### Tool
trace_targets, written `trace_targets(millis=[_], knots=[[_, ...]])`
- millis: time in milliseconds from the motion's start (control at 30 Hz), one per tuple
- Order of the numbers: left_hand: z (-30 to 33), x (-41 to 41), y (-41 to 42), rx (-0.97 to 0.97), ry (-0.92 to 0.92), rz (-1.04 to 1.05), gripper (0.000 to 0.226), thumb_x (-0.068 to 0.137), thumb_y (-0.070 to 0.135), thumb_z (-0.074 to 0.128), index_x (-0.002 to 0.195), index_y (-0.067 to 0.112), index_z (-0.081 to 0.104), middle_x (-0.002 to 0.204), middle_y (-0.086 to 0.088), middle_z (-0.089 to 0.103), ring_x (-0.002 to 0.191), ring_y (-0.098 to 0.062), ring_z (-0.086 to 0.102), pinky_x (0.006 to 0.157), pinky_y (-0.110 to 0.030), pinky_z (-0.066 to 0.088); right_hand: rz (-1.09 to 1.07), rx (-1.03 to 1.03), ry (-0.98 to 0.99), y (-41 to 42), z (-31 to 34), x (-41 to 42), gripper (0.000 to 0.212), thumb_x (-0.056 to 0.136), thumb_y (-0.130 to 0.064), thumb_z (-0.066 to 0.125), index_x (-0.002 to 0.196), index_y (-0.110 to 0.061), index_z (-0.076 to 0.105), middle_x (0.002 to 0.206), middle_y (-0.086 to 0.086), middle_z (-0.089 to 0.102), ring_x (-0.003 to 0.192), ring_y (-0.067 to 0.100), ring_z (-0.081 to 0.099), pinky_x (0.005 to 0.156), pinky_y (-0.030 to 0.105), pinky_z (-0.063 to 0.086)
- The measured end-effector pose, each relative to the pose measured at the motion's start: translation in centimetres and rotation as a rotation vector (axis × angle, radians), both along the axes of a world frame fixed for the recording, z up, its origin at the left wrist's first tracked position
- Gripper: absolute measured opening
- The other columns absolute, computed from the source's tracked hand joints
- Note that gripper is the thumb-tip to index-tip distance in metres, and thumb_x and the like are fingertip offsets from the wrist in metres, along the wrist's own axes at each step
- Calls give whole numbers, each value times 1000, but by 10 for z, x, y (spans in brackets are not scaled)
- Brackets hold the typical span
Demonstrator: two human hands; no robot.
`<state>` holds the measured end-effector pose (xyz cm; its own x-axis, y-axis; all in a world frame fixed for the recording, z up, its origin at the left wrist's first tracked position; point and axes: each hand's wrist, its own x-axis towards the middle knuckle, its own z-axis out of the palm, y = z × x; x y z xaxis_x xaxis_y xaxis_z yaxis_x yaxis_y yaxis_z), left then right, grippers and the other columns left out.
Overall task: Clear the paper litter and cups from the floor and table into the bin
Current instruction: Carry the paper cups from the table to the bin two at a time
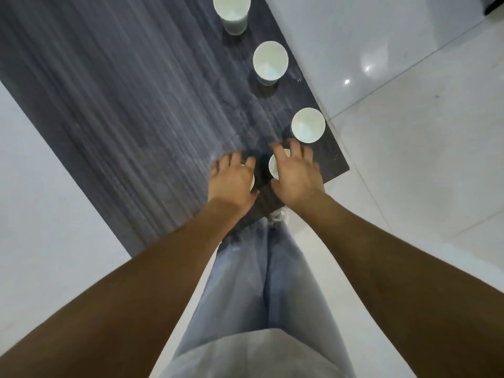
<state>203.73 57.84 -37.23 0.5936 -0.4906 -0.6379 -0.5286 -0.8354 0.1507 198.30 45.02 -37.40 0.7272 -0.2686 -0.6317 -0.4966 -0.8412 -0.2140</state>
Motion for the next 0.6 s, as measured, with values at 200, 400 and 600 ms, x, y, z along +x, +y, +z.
trace_targets(millis=[200, 400, 600], knots=[[-19, -2, 13, -16, 58, 77, 63, 84, 21, 65, 139, 19, 35, 146, -7, 30, 134, -29, 29, 101, -47, 43, 32, -15, 71, 9, -25, -6, 65, 83, -17, 70, 137, -20, 35, 144, 12, 32, 129, 36, 34, 95, 45, 47], [8, 3, 29, -39, 15, 136, 60, 83, 18, 64, 137, 20, 37, 139, -6, 37, 127, -28, 36, 91, -43, 47, 78, 37, 66, 12, -6, -3, 62, 83, -21, 72, 135, -21, 38, 139, 8, 39, 127, 32, 38, 91, 42, 51], [68, -8, 44, -8, -27, 246, 62, 85, 19, 64, 140, 21, 35, 140, -6, 37, 127, -28, 35, 98, -41, 43, 210, 59, -12, 18, 55, 9, 58, 82, -18, 69, 131, -21, 39, 135, 7, 39, 124, 30, 37, 87, 43, 52]])
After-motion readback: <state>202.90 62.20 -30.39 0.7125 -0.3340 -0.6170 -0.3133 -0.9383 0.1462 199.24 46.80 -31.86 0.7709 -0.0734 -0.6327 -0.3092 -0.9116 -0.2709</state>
